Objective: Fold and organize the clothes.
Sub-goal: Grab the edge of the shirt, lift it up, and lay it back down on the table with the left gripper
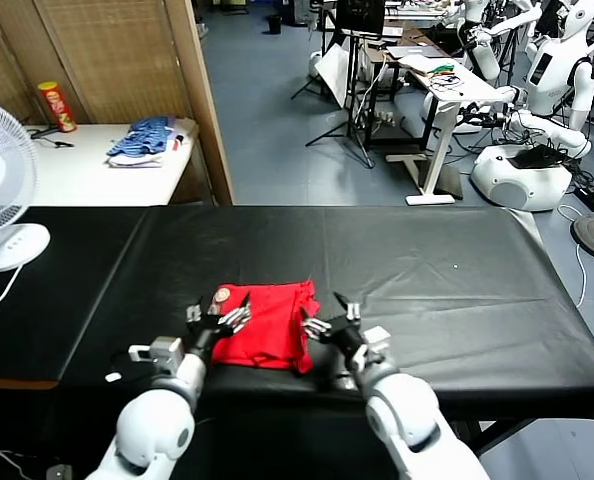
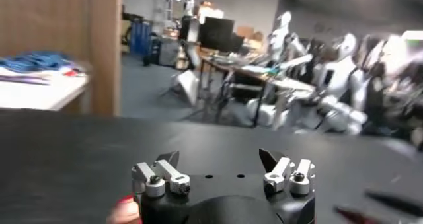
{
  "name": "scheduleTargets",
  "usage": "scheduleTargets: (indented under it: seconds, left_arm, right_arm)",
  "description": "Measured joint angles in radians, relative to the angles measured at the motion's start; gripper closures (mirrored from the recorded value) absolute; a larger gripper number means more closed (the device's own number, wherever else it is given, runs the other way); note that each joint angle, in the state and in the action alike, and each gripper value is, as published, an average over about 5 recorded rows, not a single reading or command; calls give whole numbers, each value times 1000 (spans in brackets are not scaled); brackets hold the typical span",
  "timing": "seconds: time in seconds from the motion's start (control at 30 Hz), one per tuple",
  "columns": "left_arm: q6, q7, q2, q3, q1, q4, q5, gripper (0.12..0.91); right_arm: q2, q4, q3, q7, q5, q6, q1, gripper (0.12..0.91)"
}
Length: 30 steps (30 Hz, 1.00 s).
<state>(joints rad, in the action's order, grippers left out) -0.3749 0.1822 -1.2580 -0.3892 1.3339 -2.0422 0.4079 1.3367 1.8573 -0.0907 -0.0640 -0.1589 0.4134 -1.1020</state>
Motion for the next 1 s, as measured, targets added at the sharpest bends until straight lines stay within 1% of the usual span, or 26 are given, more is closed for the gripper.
scheduleTargets:
  seconds: [0.17, 0.23, 0.3, 0.37, 0.43, 0.63, 0.77, 0.87, 1.0]
  left_arm:
    - [1, 0, -7, -34, 15, 20, 15, 232]
    - [-1, 0, -9, -44, 16, 23, 28, 232]
    - [-3, 0, -10, -54, 15, 30, 45, 232]
    - [-5, 1, -11, -64, 13, 38, 71, 232]
    - [-10, 2, -14, -76, 13, 46, 111, 232]
    - [-22, 8, -31, -112, 11, 67, 279, 232]
    - [-28, 21, -46, -134, 5, 87, 396, 232]
    - [-44, 33, -54, -150, -2, 102, 486, 232]
    - [-55, 52, -58, -163, -11, 120, 571, 234]
  right_arm:
    - [26, -72, 18, -40, 190, -12, 6, 227]
    - [37, -85, 21, -48, 229, -20, 4, 227]
    - [48, -91, 21, -59, 234, -39, 2, 227]
    - [56, -88, 17, -69, 211, -60, -1, 227]
    - [60, -76, 7, -75, 166, -76, -6, 227]
    - [41, 19, -40, -71, -30, -87, -32, 227]
    - [25, 91, -77, -79, -145, -97, -53, 227]
    - [21, 128, -95, -81, -182, -107, -63, 227]
    - [25, 158, -106, -81, -196, -111, -73, 227]
